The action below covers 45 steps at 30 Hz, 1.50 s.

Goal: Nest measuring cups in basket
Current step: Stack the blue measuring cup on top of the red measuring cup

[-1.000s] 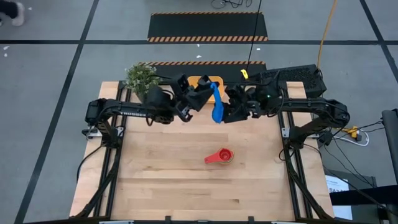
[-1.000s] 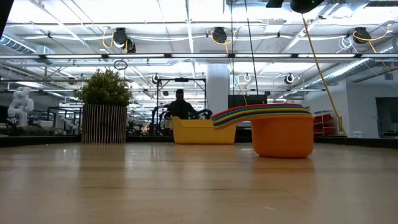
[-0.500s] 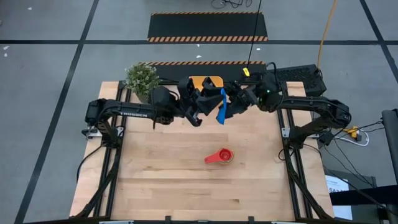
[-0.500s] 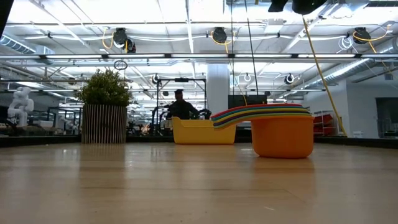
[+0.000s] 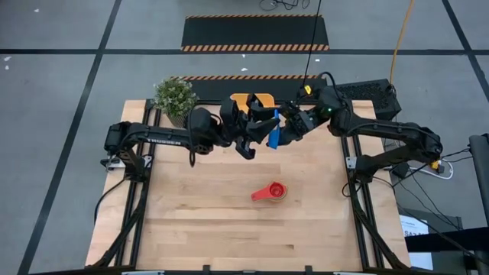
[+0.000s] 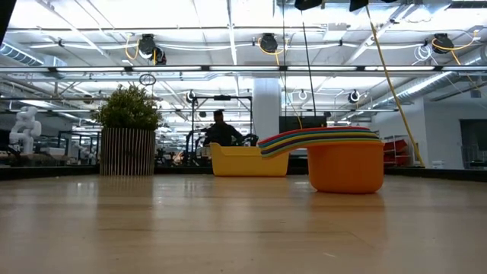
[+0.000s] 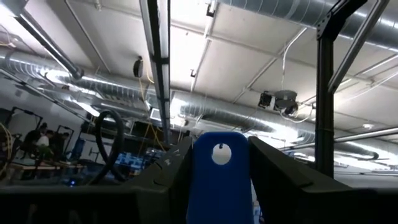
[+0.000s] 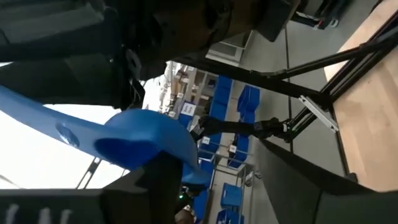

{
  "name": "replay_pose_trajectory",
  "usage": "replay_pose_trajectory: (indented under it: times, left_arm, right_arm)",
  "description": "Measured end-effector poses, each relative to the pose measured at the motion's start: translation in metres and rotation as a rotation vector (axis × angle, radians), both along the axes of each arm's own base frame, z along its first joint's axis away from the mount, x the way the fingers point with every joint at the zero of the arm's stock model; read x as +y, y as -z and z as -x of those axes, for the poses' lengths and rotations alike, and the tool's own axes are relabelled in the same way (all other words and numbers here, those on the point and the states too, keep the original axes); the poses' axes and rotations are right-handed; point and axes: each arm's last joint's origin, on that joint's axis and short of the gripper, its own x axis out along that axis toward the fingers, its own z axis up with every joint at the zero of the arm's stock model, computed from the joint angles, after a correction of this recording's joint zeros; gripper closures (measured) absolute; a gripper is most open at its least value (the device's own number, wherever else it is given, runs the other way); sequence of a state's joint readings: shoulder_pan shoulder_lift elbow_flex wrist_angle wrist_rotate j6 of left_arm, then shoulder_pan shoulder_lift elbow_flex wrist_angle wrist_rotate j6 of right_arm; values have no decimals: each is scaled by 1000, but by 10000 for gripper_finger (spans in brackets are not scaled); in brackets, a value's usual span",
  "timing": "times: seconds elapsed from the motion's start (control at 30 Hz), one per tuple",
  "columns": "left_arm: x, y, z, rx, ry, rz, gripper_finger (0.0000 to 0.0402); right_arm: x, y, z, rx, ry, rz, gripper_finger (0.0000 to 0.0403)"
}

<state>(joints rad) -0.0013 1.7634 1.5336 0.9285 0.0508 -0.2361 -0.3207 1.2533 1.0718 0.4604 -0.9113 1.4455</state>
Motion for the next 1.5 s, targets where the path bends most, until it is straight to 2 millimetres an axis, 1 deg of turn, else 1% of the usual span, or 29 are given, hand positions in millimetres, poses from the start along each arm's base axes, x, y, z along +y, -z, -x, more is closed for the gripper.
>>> replay_pose_trajectory:
  times: [0.1,0.23,0.33,0.4,0.53,0.63,0.73,0.87,0.93,1.0,1.13,1.27,1.4,1.5]
  left_arm:
    - [0,0,0,1,4,-3,257]
    - [-1,1,0,8,17,12,257]
    - [0,1,-1,45,30,43,256]
    - [0,0,1,81,22,62,256]
    - [0,-11,13,175,-28,102,241]
    - [1,-22,29,244,-61,128,210]
    - [1,-34,50,323,-53,192,174]
    - [8,-45,82,430,-13,415,136]
    - [11,-46,93,484,10,537,126]
    - [11,-46,101,520,26,612,123]
    - [7,-44,108,567,83,747,132]
    - [7,-30,108,657,115,988,154]
    - [7,-15,102,737,93,1138,180]
    - [6,-4,91,782,90,1184,198]
  right_arm:
    - [0,0,0,-10,5,12,245]
    - [0,-1,1,-25,1,28,313]
    - [0,-1,1,-37,3,46,369]
    - [-2,-1,1,-50,9,60,390]
    - [-8,-3,5,-43,27,50,390]
    - [-15,-6,12,-44,47,51,397]
    - [-22,-8,22,-18,79,48,400]
    - [-27,-3,34,66,123,67,402]
    - [-26,1,40,107,139,91,402]
    - [-24,6,44,151,158,121,402]
    - [-20,18,52,256,194,192,402]
    - [-12,27,62,350,247,291,403]
    - [-3,26,70,386,310,370,403]
    - [4,22,75,379,349,408,403]
